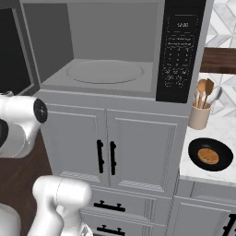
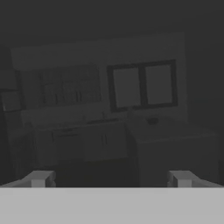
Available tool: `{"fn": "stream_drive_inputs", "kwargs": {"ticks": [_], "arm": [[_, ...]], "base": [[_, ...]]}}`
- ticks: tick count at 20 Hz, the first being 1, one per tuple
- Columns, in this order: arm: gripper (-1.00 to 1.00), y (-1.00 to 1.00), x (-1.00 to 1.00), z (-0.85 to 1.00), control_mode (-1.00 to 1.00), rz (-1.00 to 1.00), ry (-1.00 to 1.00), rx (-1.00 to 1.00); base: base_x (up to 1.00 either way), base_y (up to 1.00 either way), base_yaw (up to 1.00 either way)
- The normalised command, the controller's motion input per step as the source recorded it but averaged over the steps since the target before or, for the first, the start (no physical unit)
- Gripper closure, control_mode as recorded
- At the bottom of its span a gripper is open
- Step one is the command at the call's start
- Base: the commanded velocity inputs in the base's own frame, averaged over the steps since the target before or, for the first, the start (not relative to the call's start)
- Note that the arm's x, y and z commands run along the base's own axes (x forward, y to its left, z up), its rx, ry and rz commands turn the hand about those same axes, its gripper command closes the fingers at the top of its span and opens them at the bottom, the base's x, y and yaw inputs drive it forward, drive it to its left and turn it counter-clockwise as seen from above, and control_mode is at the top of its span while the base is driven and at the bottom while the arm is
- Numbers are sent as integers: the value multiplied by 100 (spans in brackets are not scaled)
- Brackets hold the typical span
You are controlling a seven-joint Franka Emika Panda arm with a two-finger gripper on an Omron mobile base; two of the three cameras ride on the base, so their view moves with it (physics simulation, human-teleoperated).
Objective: Open the microwave, place the bowl with waffle inside the microwave, then close the microwave door and turn it on.
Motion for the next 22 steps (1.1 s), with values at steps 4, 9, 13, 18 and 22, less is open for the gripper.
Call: {"fn": "stream_drive_inputs", "kwargs": {"ticks": [4, 9, 13, 18, 22], "arm": [[-100, 29, 19, 0, -100, -3, -1, -2], [-100, 5, 1, -1, -100, 2, 0, 0], [-100, -66, -10, 0, -100, -3, 0, 0], [-100, -100, 8, 0, -100, -30, 9, 0], [-100, -100, 15, 0, -100, -53, 18, 0]], "base": [[0, 0, 0], [0, 0, 0], [0, 0, 0], [0, 0, 0], [0, 0, 0]]}}
